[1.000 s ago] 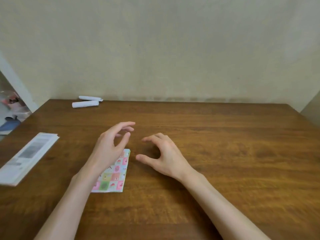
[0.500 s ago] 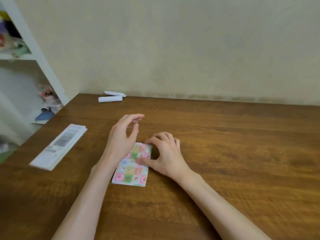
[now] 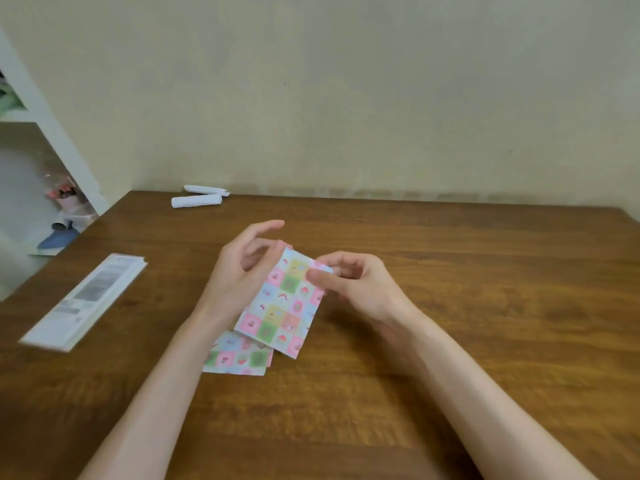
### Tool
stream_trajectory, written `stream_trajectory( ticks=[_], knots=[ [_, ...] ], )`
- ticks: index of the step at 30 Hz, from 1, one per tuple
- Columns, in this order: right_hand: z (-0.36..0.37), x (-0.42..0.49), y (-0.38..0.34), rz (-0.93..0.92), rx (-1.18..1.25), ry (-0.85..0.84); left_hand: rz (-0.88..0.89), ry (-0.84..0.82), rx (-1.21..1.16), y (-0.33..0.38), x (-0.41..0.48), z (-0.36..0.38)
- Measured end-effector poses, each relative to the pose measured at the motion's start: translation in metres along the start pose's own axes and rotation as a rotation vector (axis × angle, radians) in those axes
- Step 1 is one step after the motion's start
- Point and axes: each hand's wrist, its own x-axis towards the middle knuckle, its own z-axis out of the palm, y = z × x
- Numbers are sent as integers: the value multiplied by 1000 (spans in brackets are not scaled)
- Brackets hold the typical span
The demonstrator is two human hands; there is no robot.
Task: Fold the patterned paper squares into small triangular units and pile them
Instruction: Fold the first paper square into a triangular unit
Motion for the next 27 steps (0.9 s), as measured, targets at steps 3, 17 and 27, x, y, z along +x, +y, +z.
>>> stream_trajectory(
  ticks=[3, 17, 27],
  knots=[
    [-33, -8, -1, 34, 19, 65, -60, -77, -44, 5, 2, 18],
    [-102, -48, 36, -771, -871, 287, 520, -135, 509, 2, 3, 70],
    [-90, -40, 70, -666, -979, 121, 499, -347, 728, -15, -12, 68]
  ],
)
